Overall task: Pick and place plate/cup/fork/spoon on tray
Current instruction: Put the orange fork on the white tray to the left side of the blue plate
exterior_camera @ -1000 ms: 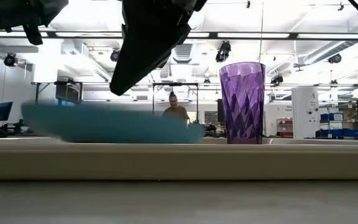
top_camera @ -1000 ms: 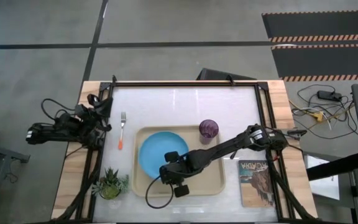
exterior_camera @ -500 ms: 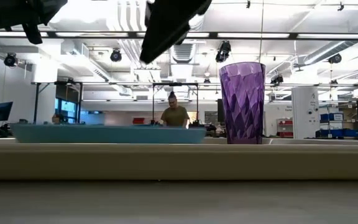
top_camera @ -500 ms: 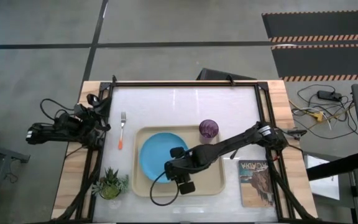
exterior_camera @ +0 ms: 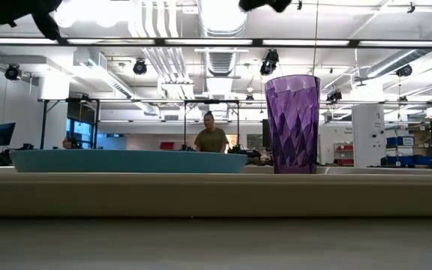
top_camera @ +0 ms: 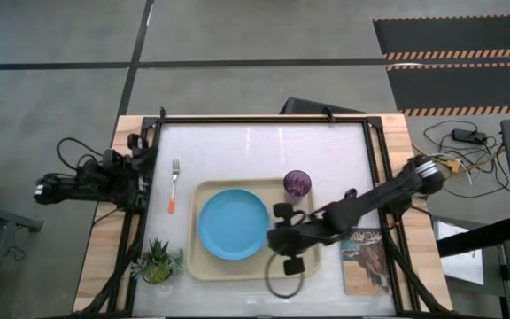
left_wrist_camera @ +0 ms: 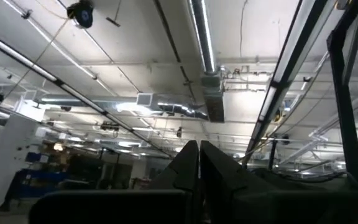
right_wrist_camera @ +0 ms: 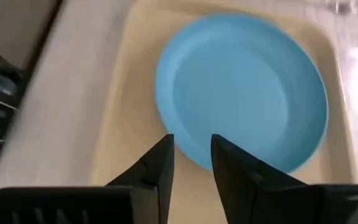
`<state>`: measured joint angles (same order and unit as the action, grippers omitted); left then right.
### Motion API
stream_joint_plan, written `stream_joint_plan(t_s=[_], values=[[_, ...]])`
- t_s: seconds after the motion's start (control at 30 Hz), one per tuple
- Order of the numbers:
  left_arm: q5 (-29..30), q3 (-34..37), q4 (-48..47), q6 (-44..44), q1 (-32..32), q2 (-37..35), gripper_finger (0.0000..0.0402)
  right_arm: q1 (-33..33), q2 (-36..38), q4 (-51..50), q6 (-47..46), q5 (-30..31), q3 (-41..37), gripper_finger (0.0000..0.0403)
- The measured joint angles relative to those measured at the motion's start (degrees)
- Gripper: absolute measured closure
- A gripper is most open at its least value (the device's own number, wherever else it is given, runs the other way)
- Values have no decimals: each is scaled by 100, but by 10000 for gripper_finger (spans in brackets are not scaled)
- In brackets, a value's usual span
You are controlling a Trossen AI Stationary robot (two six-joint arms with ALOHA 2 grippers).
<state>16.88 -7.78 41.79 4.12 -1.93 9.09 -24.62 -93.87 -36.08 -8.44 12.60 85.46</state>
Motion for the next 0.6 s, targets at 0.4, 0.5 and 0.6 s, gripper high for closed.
stream_joint_plan(t_s=[0.4, 0.5, 0.6], values=[[436, -971, -328, -671, 0, 1990, 402, -390, 2013, 2251, 126, 557, -2682, 335], [830, -1439, -1132, -1028, 4, 2394, 402, -529, 2456, 2459, 141, 594, -3100, 333], [1496, -2074, -2661, -1574, 4, 2778, 402, -699, 2851, 2497, 103, 751, -3418, 334]])
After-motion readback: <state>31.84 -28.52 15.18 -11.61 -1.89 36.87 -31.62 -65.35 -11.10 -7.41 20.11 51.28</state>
